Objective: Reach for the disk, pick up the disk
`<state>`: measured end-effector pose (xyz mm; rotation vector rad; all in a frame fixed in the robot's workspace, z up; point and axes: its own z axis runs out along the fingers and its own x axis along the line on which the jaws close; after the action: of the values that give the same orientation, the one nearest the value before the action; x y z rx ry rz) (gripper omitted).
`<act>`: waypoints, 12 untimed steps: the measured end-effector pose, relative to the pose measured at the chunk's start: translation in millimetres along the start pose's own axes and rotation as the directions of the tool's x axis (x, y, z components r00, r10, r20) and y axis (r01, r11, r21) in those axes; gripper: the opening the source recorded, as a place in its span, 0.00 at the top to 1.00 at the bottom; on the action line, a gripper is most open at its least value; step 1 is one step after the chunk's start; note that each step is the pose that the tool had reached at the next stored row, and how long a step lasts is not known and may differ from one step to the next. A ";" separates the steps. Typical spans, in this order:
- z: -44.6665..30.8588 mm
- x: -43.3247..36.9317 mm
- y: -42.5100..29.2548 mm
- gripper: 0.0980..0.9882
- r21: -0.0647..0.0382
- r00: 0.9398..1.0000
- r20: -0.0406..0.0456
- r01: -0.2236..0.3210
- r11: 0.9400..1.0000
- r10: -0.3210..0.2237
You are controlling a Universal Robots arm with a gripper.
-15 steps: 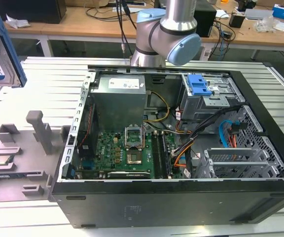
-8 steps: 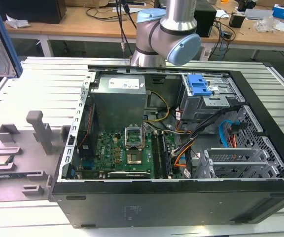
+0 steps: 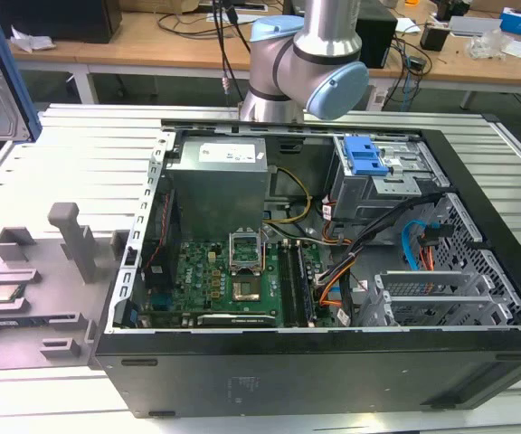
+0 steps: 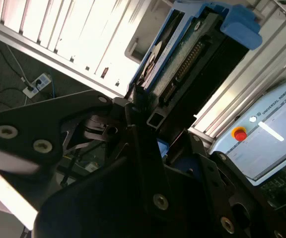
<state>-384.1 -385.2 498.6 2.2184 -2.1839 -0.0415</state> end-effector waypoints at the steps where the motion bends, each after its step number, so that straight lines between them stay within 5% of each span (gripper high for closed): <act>1: -0.2 0.1 -5.4 0.70 0.000 1.000 0.000 0.000 1.000 0.000; 6: -1.1 0.5 -30.1 0.70 0.000 1.000 0.000 0.000 1.000 0.000; 9: -2.1 0.7 -54.2 0.70 0.000 1.000 0.000 0.000 1.000 0.000; 12: -2.7 1.0 -70.4 0.70 0.000 1.000 0.000 0.000 1.000 0.000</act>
<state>-313.6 -385.1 498.6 2.2183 -2.1837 -0.0419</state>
